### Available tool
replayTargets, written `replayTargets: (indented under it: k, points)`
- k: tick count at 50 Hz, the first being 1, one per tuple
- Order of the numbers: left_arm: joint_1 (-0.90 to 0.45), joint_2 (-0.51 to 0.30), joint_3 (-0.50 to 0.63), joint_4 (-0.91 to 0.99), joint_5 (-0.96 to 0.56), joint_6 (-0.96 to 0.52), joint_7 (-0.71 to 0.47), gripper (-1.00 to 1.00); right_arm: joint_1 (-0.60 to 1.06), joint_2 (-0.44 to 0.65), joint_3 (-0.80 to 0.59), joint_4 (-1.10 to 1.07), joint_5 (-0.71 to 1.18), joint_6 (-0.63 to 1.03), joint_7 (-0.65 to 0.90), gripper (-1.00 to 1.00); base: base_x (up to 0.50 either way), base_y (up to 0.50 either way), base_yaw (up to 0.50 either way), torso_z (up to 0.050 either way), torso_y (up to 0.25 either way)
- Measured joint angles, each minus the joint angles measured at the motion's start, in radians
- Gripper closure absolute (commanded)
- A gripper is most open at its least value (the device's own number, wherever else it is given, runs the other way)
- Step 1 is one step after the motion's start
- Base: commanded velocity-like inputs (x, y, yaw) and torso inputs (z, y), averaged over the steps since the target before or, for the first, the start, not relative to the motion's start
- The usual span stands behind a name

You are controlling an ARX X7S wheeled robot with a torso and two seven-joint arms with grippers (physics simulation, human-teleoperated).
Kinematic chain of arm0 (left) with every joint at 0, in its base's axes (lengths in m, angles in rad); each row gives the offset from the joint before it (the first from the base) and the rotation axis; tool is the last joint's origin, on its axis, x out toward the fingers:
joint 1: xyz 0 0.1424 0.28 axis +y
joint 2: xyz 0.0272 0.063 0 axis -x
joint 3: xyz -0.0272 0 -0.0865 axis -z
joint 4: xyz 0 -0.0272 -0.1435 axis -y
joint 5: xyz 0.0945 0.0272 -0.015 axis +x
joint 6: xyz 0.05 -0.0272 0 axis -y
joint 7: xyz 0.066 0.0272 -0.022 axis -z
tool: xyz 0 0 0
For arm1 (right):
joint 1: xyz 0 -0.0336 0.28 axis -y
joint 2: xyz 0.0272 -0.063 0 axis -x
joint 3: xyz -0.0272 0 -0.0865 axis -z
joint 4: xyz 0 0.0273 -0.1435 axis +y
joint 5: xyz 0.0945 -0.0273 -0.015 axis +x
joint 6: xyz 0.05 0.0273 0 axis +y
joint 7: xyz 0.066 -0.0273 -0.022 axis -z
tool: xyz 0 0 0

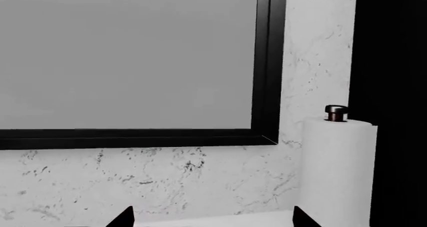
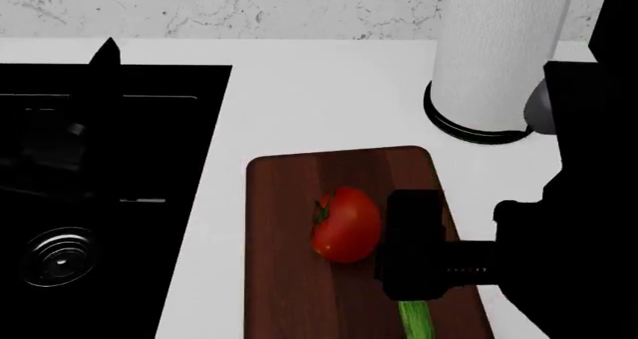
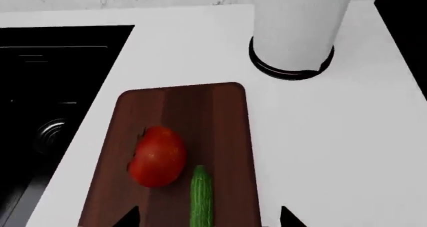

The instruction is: Pick the vegetables from the sink and place them on the cutting board.

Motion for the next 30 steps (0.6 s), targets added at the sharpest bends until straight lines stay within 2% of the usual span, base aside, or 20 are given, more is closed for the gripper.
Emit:
replayTargets:
  k: [8,12,18,24,30]
  points:
    - [0.085,-0.035,-0.020,0.081,0.024,0.025,-0.036,-1.00,-0.049,0.075,0.060,-0.176,-0.256,-0.061,0.020,-1.00,0.00,0.00,0.00,0.000,0.000]
    - [0.124,-0.053,-0.038,0.129,0.022,0.051,-0.060,-1.00,-0.148,0.143,0.092,-0.287,-0.463,-0.184,0.009,-1.00,0.00,0.00,0.00,0.000,0.000]
    - [0.194,-0.123,-0.022,0.177,0.055,0.162,-0.085,-1.00,-0.288,0.223,0.097,-0.425,-0.777,-0.356,0.002,-1.00,0.00,0.00,0.00,0.000,0.000]
    - [0.239,-0.199,0.017,0.203,0.082,0.290,-0.109,-1.00,-0.250,0.266,-0.058,-0.506,-1.013,-0.480,0.009,-1.00,0.00,0.00,0.00,0.000,0.000]
    - [0.221,-0.325,0.159,0.218,0.111,0.485,-0.174,-1.00,-0.001,0.285,-0.397,-0.550,-1.155,-0.592,0.056,-1.00,0.00,0.00,0.00,0.000,0.000]
